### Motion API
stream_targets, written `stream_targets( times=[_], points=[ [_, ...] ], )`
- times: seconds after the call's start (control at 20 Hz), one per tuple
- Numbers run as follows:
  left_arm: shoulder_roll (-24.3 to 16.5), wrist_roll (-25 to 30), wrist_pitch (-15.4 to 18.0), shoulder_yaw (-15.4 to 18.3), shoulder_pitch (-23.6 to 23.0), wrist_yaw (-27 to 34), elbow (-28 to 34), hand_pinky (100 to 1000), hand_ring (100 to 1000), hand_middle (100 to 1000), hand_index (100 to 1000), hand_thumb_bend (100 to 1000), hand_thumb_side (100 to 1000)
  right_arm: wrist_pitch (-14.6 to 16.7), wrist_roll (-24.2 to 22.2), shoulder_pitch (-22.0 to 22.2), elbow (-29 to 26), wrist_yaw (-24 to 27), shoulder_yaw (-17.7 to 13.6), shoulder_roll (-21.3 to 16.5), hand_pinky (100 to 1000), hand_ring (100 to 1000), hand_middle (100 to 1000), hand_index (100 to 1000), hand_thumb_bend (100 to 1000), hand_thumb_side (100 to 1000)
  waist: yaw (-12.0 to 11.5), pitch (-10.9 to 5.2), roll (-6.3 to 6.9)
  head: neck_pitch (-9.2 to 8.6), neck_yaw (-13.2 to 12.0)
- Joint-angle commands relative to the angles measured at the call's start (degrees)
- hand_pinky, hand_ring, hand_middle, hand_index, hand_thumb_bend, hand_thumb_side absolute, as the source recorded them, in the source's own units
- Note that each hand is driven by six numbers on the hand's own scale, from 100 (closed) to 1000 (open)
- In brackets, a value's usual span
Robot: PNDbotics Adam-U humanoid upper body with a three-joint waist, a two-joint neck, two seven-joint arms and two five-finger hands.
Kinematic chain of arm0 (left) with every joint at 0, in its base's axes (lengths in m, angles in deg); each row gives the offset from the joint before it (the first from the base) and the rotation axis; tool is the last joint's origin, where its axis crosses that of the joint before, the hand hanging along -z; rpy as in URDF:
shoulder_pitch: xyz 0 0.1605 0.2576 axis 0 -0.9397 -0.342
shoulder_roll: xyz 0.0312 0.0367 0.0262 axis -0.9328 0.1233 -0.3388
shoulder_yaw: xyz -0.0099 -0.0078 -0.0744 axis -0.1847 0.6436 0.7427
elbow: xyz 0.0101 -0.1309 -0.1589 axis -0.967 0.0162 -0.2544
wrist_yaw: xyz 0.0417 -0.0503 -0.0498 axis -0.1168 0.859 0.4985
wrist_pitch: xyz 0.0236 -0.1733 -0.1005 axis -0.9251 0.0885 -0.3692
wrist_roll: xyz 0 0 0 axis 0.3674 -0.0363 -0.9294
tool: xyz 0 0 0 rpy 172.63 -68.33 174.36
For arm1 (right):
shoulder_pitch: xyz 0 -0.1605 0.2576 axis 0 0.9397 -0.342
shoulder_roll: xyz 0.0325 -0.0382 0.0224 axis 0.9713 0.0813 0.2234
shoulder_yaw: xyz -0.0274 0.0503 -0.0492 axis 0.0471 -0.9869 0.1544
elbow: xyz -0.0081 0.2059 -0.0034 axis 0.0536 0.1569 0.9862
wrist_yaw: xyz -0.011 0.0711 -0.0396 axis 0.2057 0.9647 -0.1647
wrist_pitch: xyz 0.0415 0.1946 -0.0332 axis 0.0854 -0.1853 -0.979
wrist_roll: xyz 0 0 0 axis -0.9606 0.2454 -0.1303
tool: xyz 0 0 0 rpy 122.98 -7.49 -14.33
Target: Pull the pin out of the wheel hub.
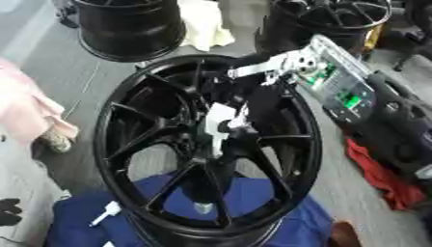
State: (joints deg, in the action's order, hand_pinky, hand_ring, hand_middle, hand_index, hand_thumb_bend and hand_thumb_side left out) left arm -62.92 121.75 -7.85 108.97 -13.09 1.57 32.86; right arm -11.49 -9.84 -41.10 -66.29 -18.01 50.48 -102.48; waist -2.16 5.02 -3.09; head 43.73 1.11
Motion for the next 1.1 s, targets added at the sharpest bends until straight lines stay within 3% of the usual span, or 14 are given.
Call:
stream_targets(
  times=[0.05,0.5,0.7,0.75,0.9,1.05,1.1],
  points=[
    [-1.29,5.20,5.06,-0.06,0.43,-0.15,0.99,738,652,621,784,278,772,0.54,-0.03,-0.73,0.28,-1.08,-0.28,0.06,787,793,805,941,354,439,-0.05,-0.64,0.43,-0.01,0.13],
    [-1.28,5.23,5.14,-0.09,0.46,-0.16,0.92,738,653,621,784,276,773,1.29,-0.03,-0.19,1.61,-1.93,-0.09,1.16,742,742,748,901,332,430,-0.09,-0.60,0.46,0.13,0.13],
    [-1.27,5.23,5.16,-0.11,0.47,-0.19,0.87,738,653,621,784,276,774,1.28,0.20,-0.31,1.40,-3.30,-0.22,1.26,677,674,671,859,296,420,-0.10,-0.59,0.48,0.18,0.19],
    [-1.27,5.23,5.17,-0.12,0.47,-0.19,0.86,738,653,621,784,276,774,1.26,0.43,-0.33,1.22,-3.71,-0.32,1.24,634,630,620,821,267,399,-0.09,-0.60,0.48,0.20,0.18],
    [-1.26,5.23,5.19,-0.13,0.45,-0.21,0.85,738,654,621,784,276,774,1.25,1.80,-0.40,0.60,-4.36,-0.60,1.08,581,586,575,755,223,366,-0.08,-0.62,0.47,0.22,0.15],
    [-1.25,5.24,5.20,-0.15,0.43,-0.23,0.81,738,654,622,784,274,775,1.31,3.38,-0.51,-0.10,-4.74,-0.73,0.87,519,536,524,687,101,307,-0.08,-0.63,0.47,0.28,0.15],
    [-1.26,5.24,5.21,-0.15,0.43,-0.24,0.79,738,654,622,784,274,775,1.33,3.87,-0.55,-0.33,-4.83,-0.76,0.81,511,529,516,678,100,297,-0.08,-0.64,0.48,0.27,0.17]
  ],
)
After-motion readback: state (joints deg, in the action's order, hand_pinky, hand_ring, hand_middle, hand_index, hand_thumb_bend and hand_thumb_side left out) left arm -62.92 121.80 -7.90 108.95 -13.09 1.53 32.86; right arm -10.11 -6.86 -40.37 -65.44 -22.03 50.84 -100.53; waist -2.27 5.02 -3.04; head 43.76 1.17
